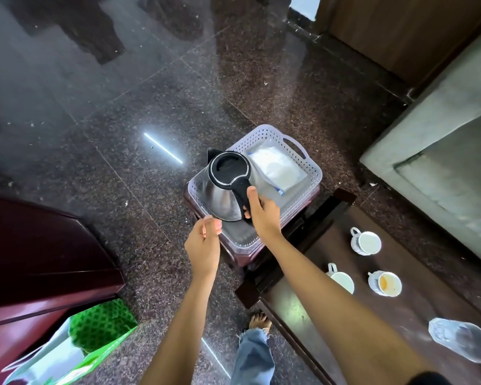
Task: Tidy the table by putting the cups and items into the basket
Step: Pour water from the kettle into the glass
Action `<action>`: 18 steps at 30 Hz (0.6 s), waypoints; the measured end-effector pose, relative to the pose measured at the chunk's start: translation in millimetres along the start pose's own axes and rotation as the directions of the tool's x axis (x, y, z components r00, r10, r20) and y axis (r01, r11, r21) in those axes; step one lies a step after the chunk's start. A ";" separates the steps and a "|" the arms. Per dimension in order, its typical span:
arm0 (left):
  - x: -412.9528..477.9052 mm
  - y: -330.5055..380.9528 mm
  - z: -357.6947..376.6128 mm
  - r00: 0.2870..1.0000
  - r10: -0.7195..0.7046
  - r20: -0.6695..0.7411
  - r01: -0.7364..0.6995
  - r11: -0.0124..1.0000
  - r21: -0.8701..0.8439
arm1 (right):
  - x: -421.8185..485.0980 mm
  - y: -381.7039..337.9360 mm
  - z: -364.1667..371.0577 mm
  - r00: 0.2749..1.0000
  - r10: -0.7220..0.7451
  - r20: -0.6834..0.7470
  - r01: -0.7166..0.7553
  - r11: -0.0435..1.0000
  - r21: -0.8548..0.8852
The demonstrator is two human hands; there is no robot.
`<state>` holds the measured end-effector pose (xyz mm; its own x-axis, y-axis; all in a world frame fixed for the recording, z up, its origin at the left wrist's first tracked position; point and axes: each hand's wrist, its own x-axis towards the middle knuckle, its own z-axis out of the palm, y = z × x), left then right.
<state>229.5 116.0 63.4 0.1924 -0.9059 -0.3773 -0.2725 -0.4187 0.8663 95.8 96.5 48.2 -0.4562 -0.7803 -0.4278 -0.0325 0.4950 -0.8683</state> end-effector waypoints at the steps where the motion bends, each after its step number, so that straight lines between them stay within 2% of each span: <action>1: 1.9 -1.1 -1.4 1.000 -0.002 0.005 0.002 1.000 0.001 | 0.4 0.3 4.1 0.999 0.016 -0.038 -0.015 1.000 0.027; 9: 9.9 4.5 -8.2 0.999 0.031 0.015 -0.031 0.999 -0.042 | -3.7 -5.3 16.1 0.943 0.034 -0.332 0.016 0.989 0.148; 13: 10.4 16.5 -6.8 0.998 0.067 0.013 -0.067 0.997 -0.047 | -9.9 -6.9 -3.3 0.926 0.057 -0.373 0.044 0.966 0.256; 18: 2.5 36.2 8.8 0.990 0.129 0.053 -0.125 0.990 -0.067 | -27.7 -19.1 -44.0 0.902 0.015 -0.432 0.148 0.929 0.341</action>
<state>211.8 97.9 90.9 0.1051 -0.9543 -0.2796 -0.2302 -0.2969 0.9267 70.0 125.5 87.7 -0.7957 -0.5315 -0.2904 0.2054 0.2142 -0.9549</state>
